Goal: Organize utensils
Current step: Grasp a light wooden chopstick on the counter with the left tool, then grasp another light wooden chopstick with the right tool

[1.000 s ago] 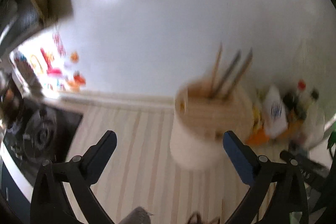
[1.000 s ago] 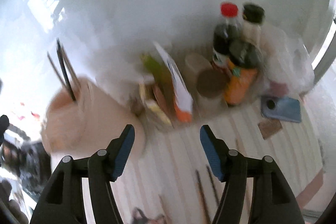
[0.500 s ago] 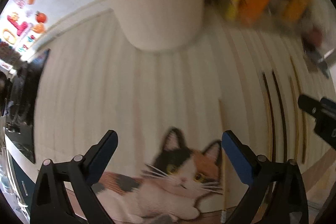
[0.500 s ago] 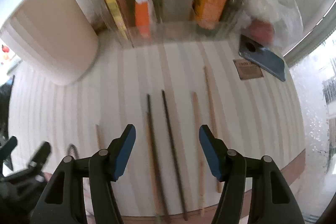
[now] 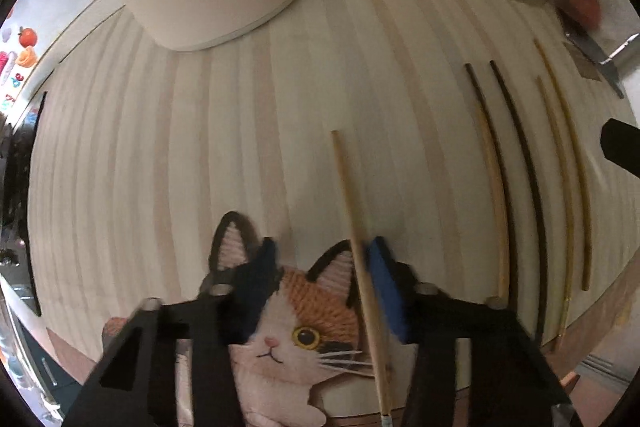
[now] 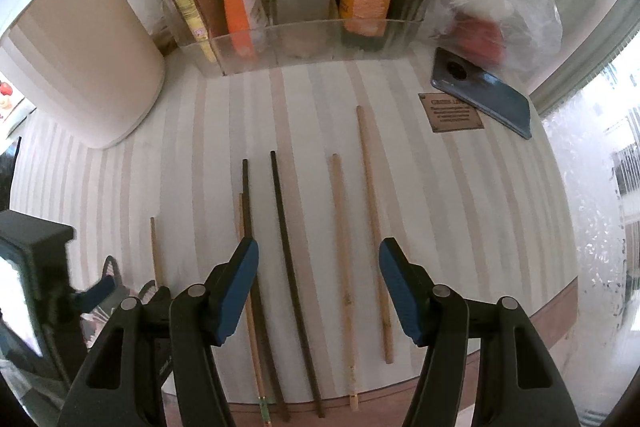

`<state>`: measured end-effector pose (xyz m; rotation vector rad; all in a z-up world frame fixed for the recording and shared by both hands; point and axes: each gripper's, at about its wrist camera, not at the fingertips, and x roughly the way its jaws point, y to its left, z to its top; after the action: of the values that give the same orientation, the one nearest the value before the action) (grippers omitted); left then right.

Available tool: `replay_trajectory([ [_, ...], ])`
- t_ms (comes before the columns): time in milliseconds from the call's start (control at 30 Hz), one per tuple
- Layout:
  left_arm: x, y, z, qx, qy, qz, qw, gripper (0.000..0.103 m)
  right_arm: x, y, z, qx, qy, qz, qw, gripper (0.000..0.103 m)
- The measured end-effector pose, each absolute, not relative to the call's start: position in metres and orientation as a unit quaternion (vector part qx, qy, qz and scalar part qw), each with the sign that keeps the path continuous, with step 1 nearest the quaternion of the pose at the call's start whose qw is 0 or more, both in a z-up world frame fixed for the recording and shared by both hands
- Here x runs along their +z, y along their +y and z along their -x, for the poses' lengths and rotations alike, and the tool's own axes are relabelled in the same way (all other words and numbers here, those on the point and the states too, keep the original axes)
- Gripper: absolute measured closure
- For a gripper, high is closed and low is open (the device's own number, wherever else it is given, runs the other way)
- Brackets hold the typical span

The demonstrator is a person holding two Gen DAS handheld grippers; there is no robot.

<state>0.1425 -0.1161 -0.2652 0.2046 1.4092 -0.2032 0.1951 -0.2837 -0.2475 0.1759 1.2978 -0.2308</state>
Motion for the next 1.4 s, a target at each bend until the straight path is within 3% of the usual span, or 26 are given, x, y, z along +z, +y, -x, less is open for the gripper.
replay_trajectory([
  [33,-0.265,-0.116,-0.144,-0.090,0.648,-0.095,0.750,0.095,-0.247,-0.284,-0.195,-0.106,0.602,-0.083,0.787,0.038],
  [100,-0.265,-0.108,-0.149,-0.083,0.656,-0.093,0.744,0.098,-0.246,-0.286,-0.196,-0.103,0.603,-0.089,0.786,0.038],
  [267,-0.265,-0.067,-0.163,-0.044,0.662,-0.080,0.744,0.099,-0.257,-0.280,-0.201,-0.060,0.626,-0.128,0.767,0.040],
  [333,-0.265,-0.046,-0.169,-0.022,0.663,-0.072,0.744,0.099,-0.265,-0.274,-0.204,-0.042,0.639,-0.135,0.756,0.054],
  [433,-0.265,-0.023,-0.175,0.000,0.668,-0.055,0.742,0.099,-0.286,-0.261,-0.212,-0.020,0.664,-0.138,0.735,0.064],
  [767,-0.257,-0.008,-0.185,0.000,0.669,-0.028,0.743,0.098,-0.318,-0.232,-0.218,-0.023,0.709,-0.088,0.699,0.089],
  [1067,-0.263,0.037,-0.167,-0.026,0.670,-0.006,0.742,0.098,-0.320,-0.206,-0.223,0.038,0.717,-0.131,0.683,0.090],
  [1233,-0.261,0.044,-0.169,-0.036,0.669,-0.008,0.742,0.098,-0.312,-0.226,-0.230,0.023,0.708,-0.186,0.681,0.083],
  [1400,-0.261,0.046,-0.169,-0.041,0.669,-0.014,0.742,0.097,-0.306,-0.235,-0.233,0.000,0.705,-0.177,0.687,0.083],
])
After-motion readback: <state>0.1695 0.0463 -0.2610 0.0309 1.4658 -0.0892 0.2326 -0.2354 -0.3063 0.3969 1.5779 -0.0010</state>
